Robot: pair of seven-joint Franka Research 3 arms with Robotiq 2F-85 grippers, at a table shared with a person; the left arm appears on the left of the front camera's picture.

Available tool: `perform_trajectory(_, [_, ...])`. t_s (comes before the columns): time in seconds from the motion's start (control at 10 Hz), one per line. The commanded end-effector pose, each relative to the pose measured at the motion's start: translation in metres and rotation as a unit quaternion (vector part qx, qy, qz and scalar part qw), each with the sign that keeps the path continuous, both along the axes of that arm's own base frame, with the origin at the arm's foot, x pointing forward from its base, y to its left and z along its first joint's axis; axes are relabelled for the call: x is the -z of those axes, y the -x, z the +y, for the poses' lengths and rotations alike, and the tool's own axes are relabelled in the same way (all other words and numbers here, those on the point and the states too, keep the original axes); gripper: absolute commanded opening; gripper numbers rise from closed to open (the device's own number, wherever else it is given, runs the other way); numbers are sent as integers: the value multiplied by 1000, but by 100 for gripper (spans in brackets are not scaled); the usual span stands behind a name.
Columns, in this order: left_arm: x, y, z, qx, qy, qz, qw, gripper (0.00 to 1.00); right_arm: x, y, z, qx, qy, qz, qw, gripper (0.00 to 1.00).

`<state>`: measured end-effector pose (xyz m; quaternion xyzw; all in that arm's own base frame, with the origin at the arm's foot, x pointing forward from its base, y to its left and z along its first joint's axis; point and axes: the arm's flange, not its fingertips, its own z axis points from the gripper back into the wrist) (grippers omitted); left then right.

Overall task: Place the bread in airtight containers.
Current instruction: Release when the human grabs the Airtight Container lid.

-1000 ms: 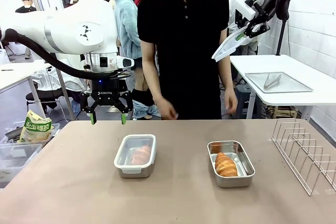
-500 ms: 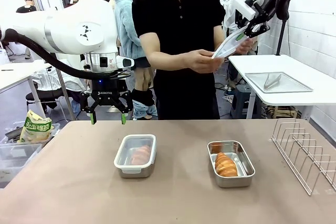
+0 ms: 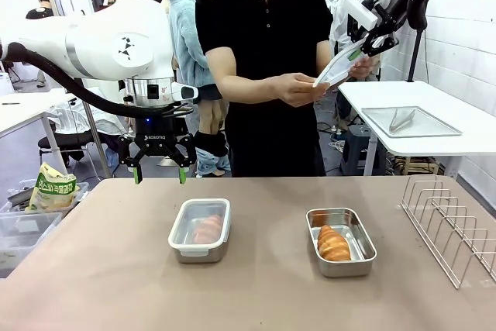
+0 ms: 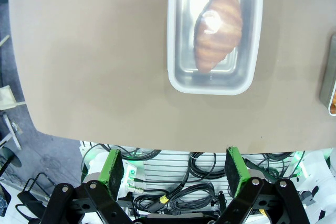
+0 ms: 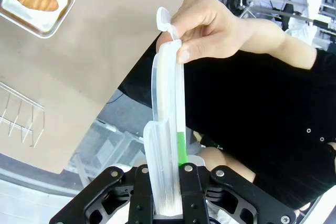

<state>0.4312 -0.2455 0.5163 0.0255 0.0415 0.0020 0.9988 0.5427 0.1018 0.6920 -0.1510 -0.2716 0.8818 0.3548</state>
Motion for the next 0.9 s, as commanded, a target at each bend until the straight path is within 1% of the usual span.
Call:
perform_trajectory(0.0, [-2, 1, 2, -1, -1, 2, 1000, 100, 0, 3, 0, 1, 0, -2, 1000, 0])
perform_trajectory(0.3, [-2, 1, 2, -1, -1, 2, 1000, 100, 0, 0, 0, 0, 0, 0, 1000, 0])
perform_trajectory(0.4, [-2, 1, 2, -1, -1, 2, 1000, 100, -1, 2, 1, -2, 0, 1, 1000, 2])
perform_trajectory(0.5, [-2, 1, 2, -1, -1, 2, 1000, 100, -2, 3, 2, -2, 2, 2, 1000, 17])
perform_trajectory(0.8, [-2, 1, 2, -1, -1, 2, 1000, 100, -2, 3, 0, 8, 2, -2, 1000, 67])
